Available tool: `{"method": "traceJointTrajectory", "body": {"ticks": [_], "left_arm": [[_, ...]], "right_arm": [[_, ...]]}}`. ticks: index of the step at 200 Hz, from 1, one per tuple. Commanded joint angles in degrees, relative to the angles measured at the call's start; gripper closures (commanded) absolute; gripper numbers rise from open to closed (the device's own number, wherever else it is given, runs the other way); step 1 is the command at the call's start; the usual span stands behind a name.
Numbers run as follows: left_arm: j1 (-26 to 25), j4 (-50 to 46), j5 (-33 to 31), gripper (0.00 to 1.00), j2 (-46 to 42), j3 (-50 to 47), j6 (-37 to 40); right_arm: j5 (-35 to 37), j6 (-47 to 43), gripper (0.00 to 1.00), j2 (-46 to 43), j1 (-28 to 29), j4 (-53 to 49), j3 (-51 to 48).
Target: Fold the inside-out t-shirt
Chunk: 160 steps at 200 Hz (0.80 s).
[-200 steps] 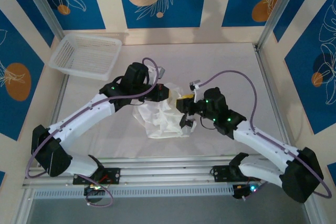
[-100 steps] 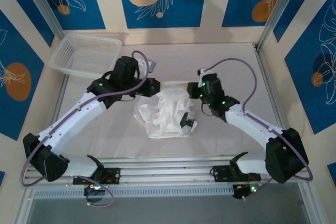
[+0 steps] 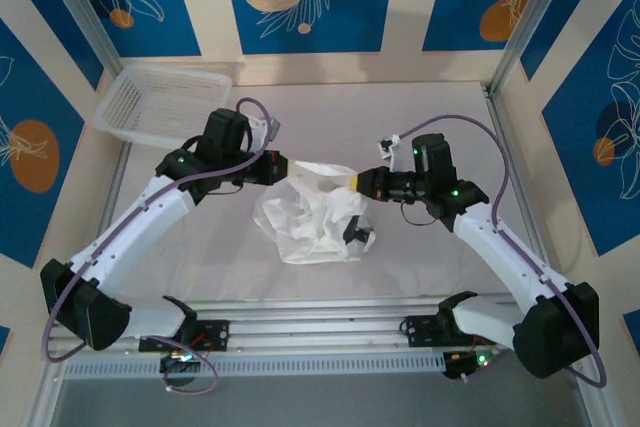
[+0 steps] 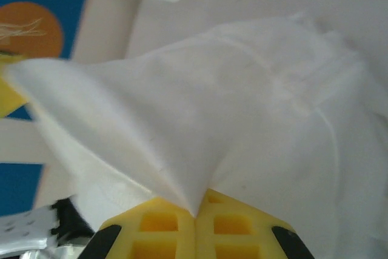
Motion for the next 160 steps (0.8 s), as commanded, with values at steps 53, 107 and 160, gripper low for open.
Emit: {"method": "traceJointTrajectory", "body": {"ticks": [53,107,160], "left_arm": [[1.87,3.61,-5.59,0.66,-6.72,-8.45,2.05],[-6.58,18.28,6.67,0.68,-14.95,-15.71,-3.98],[-15.89,24.19,-5.50,0.48,-2.06,-13.82,1.99]], "right_arm": [[6.38,3.51,0.98,2.01,5.71,11.20,1.57],[13.96,6.69,0.98,4.70,5.90,4.47,4.67],[13.97,8.65,0.96,5.79,6.70,1.88,7.41]]}}
